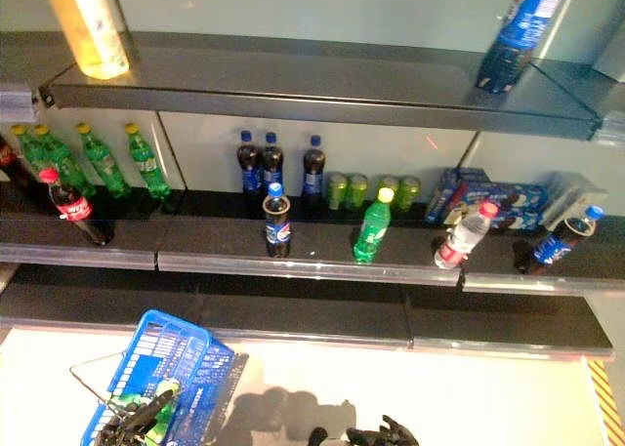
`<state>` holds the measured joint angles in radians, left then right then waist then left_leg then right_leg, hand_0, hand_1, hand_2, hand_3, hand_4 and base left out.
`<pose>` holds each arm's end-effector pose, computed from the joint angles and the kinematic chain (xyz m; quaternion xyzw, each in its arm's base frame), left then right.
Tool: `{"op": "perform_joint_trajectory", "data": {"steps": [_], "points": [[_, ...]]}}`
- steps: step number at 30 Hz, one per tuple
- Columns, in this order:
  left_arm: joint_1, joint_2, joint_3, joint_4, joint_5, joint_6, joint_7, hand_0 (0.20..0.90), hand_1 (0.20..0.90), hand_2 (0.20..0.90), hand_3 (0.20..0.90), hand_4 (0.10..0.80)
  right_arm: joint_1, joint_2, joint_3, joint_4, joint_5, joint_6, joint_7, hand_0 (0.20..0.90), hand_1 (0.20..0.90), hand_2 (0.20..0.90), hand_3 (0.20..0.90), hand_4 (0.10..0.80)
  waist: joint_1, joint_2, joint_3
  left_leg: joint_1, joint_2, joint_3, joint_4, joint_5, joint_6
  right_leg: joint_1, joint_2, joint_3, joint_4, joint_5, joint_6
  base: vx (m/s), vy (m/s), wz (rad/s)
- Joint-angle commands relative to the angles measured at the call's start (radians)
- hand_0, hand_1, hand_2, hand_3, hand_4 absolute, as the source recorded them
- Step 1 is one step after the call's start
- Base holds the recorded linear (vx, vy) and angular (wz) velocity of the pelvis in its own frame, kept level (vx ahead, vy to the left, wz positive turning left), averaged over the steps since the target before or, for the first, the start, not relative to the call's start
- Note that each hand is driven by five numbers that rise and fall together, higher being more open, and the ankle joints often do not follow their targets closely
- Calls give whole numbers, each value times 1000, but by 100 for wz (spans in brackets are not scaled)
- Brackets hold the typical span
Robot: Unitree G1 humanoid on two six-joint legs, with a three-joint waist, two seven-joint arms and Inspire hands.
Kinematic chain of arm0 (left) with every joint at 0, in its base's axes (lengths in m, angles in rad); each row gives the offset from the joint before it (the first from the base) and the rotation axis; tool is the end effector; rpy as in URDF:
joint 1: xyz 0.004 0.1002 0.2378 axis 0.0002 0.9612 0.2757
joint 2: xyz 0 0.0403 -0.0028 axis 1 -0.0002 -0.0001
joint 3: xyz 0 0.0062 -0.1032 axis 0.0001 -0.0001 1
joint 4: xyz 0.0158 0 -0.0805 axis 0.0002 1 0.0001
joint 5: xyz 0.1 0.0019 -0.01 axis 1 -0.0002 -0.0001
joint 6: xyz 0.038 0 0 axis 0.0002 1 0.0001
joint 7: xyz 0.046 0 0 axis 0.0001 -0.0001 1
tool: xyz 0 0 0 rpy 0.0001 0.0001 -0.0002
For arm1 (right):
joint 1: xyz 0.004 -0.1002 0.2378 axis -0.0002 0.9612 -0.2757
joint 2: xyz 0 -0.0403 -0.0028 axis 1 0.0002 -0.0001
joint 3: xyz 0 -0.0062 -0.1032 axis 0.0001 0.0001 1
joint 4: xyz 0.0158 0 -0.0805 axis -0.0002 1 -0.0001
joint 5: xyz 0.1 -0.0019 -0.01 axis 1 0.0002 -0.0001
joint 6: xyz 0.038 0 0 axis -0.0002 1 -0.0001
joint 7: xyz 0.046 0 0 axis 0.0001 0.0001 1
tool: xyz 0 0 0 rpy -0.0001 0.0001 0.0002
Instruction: Pick up the drink and place into the basket.
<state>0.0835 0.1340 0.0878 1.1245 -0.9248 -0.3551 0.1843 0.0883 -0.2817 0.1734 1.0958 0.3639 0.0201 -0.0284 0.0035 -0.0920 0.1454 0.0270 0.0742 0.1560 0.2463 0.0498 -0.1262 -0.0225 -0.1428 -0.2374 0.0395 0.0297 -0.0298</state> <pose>0.0655 0.2175 -0.1114 -0.2459 0.3520 0.4523 0.7817 0.0606 -0.2327 -0.1118 -0.0149 0.5595 -0.1160 0.8205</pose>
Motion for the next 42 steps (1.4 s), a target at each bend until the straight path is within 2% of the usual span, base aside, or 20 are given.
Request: {"op": "perform_joint_trajectory", "data": {"steps": [1, 3, 5, 8, 10, 13, 16, 18, 20, 23, 25, 26, 28, 30, 31, 32, 35, 36, 41, 42], "points": [[15, 31, 28, -66, -50, -130, -11, 300, 300, 300, 200, 100, -21, -10, -12, 29, 6, -10, 0, 900, 900, 900, 900, 800, 25, 24, 0, -70, -142, -44, 91, -137, 85, 70, 72, -17, -54, 5, 74, -81, 78, -56], [14, 36, 31, -41, -43, -121, -13, 300, 300, 300, 200, 100, -29, 5, -25, 57, 11, -30, -18, 900, 900, 900, 900, 800, 10, 37, -10, -16, -136, -12, -21, -171, 100, 56, 89, -10, -45, 5, 82, -33, 81, -50], [10, 41, 27, -26, -37, -119, -8, 300, 300, 300, 200, 100, -32, 13, -29, 68, 19, -35, -39, 900, 900, 900, 900, 800, 8, 44, -11, 16, -137, -20, -74, -176, 109, 59, 102, -1, -39, 1, 83, -19, 66, -23], [8, 42, 10, 1, -39, -138, 6, 300, 300, 300, 200, 100, -33, 44, -37, 98, 39, -77, -66, 900, 900, 900, 900, 800, -16, 53, -24, 58, -135, -9, -163, -154, 123, 29, 136, 19, 28, -19, 84, -28, 33, -24], [1, 60, 1, 4, -25, -124, 24, 300, 300, 300, 200, 100, -28, 63, -23, 93, -7, -89, -79, 900, 900, 900, 900, 800, -42, 60, -24, 72, -131, -36, -190, -140, 138, -8, 166, 106, 118, -28, 88, -74, -71, -15], [-11, 75, 11, 2, -3, -107, 35, 300, 300, 300, 200, 100, -26, 68, -10, 84, 28, -89, -91, 900, 900, 900, 900, 800, -36, 63, -20, 72, -119, -38, -189, -139, 144, -3, 107, 81, 152, -30, 108, -97, -178, 7], [-24, 88, 26, 24, -20, -103, 4, 300, 300, 300, 200, 100, -30, 72, -23, 96, 34, -87, -100, 900, 900, 900, 900, 800, -28, 74, -23, 69, -102, -38, -185, -139, 144, 8, 4, 102, 110, 11, 150, -95, -304, 9], [-22, 92, 39, 24, -30, -101, -10, 300, 300, 300, 200, 100, -37, 77, -26, 111, 11, -101, -102, 900, 900, 900, 900, 800, -18, 79, -26, 75, -78, -22, -184, -148, 135, -7, -93, 104, 84, 95, 187, -114, -392, 21], [-11, 92, 46, 9, -53, -108, -6, 300, 300, 300, 200, 100, -46, 80, -18, 104, 8, -94, -103, 900, 900, 900, 900, 800, -8, 84, -27, 87, -39, 1, -191, -141, 120, -4, -114, 86, 81, 92, 197, -126, -449, -2], [11, 82, 55, -25, -83, -137, 25, 300, 300, 300, 200, 100, -61, 82, 12, 64, -14, -56, -88, 900, 900, 900, 900, 800, 17, 69, -39, 88, 52, 48, -173, -119, 76, 41, -84, 5, 43, 26, 178, -84, -585, -43], [17, 77, 60, -47, -98, -142, 42, 300, 300, 300, 200, 100, -64, 75, 26, 42, -31, -31, -84, 900, 900, 900, 900, 800, 22, 57, -37, 71, 105, 52, -136, -80, 49, 52, -38, 5, 40, 1, 145, -45, -584, -54], [19, 71, 68, -60, -95, -143, 53, 300, 300, 300, 200, 100, -63, 64, 45, 27, -36, -32, -76, 900, 900, 900, 900, 800, 31, 46, -25, 40, 155, 48, -74, -22, 29, 72, 1, -1, 26, -17, 113, -45, -576, -55], [18, 67, 71, -59, -88, -144, 59, 300, 300, 300, 200, 100, -61, 56, 59, 15, -24, -30, -76, 900, 900, 900, 900, 800, 38, 37, -14, 5, 183, 42, -17, 32, 20, 89, 37, -6, 4, -18, 88, -4, -560, -53], [18, 66, 72, -62, -85, -135, 64, 300, 300, 300, 200, 100, -54, 49, 61, -2, -15, -28, -83, 900, 900, 900, 900, 800, 45, 23, -3, -33, 201, 50, 52, 41, 9, 119, 59, -24, -21, -27, 75, 0, -470, -21], [20, 64, 67, -59, -82, -123, 63, 300, 300, 300, 200, 100, -61, 34, 56, 0, -1, -28, -84, 900, 900, 900, 900, 800, 66, 2, 15, -93, 143, 43, 125, 25, 42, 130, 60, -58, -44, -11, 55, -48, -401, 1], [24, 60, 68, -52, -82, -121, 60, 300, 300, 300, 200, 100, -71, 26, 56, 11, -4, -31, -76, 900, 900, 900, 900, 800, 82, 0, 17, -113, 75, 12, 132, -9, 61, 130, 61, -59, -47, -9, 55, -34, -425, 4], [39, 50, 73, -36, -102, -135, 50, 300, 300, 300, 200, 100, -93, 15, 54, 32, -22, -48, -55, 900, 900, 900, 900, 800, 105, 7, 14, -118, -30, -24, 90, -50, 85, 131, 78, -51, -54, -12, 60, 88, -159, -11], [48, 44, 78, -29, -111, -142, 42, 300, 300, 300, 200, 100, -103, 17, 59, 40, -27, -53, -52, 900, 900, 900, 900, 800, 121, 18, 10, -115, -85, -45, 25, -58, 92, 134, 96, -42, -58, -13, 64, 136, -156, -22], [53, 28, 98, -6, -134, -168, 31, 300, 300, 300, 200, 100, -129, 36, 94, 28, -66, -49, -69, 900, 900, 900, 900, 800, 180, 43, 6, -197, -162, -45, -131, 21, 81, 174, 156, -46, -70, -42, 64, 183, -177, -48], [53, 26, 106, -6, -128, -170, 30, 300, 300, 300, 200, 100, -129, 44, 105, 9, -68, -43, -78, 900, 900, 900, 900, 800, 192, 49, 3, -222, -163, 28, -158, 46, 78, 197, 183, -67, -59, -68, 58, 281, -201, -37]]}}
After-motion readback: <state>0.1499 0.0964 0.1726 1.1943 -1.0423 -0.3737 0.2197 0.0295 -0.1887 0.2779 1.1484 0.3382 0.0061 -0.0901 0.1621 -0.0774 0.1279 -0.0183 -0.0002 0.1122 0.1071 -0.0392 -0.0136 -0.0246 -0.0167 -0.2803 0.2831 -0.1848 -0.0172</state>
